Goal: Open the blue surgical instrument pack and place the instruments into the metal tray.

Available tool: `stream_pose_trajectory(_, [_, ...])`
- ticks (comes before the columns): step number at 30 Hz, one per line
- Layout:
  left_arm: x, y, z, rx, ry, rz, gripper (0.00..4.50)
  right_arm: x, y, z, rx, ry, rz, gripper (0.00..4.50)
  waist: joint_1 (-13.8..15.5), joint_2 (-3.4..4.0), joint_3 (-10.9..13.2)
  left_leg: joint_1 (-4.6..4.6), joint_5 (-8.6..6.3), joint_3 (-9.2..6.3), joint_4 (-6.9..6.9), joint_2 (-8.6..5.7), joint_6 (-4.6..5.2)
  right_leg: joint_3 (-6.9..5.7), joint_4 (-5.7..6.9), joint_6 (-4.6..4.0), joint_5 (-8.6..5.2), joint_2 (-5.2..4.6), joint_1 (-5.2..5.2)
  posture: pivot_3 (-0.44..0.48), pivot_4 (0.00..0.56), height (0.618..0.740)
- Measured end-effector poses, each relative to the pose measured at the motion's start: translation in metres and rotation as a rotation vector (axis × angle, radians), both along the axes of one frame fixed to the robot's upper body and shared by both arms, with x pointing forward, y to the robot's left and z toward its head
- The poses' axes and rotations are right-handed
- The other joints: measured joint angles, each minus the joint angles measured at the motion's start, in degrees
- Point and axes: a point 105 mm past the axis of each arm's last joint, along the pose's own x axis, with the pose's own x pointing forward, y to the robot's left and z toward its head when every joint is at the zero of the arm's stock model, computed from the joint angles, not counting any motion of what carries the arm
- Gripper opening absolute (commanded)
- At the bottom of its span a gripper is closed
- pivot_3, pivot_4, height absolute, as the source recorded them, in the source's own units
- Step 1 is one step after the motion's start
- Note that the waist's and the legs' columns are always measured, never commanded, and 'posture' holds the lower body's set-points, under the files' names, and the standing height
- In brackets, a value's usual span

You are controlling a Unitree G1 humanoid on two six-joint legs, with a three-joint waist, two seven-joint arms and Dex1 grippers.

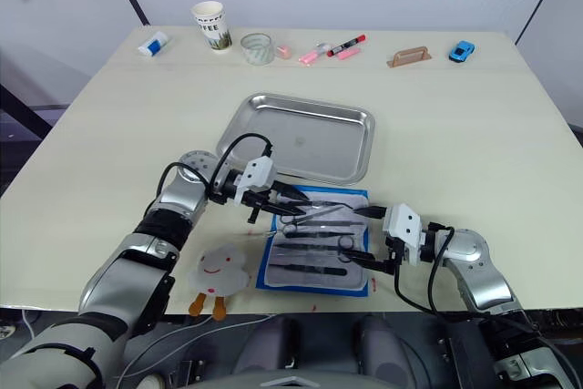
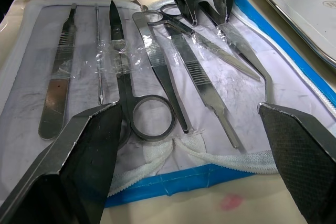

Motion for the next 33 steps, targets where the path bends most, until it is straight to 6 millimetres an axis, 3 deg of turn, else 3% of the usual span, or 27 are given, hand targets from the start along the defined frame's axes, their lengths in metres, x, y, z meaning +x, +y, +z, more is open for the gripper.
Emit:
stream_pose_trajectory(26, [0.0062, 0.0062, -0.0061, 0.018, 0.017, 0.052, 1.4, 0.0002, 0.0015, -0.0008, 0.005, 0.001, -0.001, 4.5, -0.1, -0.01, 0.0, 0.03, 0.0, 0.0, 0.0, 0.0, 0.0, 0.0, 0.01, 0.0, 0.0, 0.01, 0.01, 0.0, 0.15, 0.728])
stream_pose_trajectory(30, [0.0064, 0.0065, -0.0068, 0.015, 0.018, 0.058, 0.23, -0.0004, 0.0024, -0.0014, 0.004, 0.002, 0.003, 4.5, 0.0, -0.01, 0.0, 0.04, 0.0, 0.0, 0.0, 0.0, 0.0, 0.0, 0.01, 0.0, 0.0, 0.01, 0.02, 0.0, 0.15, 0.728])
stream_pose_trajectory(33, [0.0066, 0.007, -0.0067, 0.014, 0.018, 0.061, 0.1, -0.0005, 0.0026, -0.0015, 0.004, 0.002, 0.003, 4.5, -0.1, -0.01, 0.0, 0.04, 0.0, 0.0, 0.0, 0.01, 0.0, 0.01, 0.01, 0.0, 0.0, 0.01, 0.02, 0.0, 0.15, 0.728])
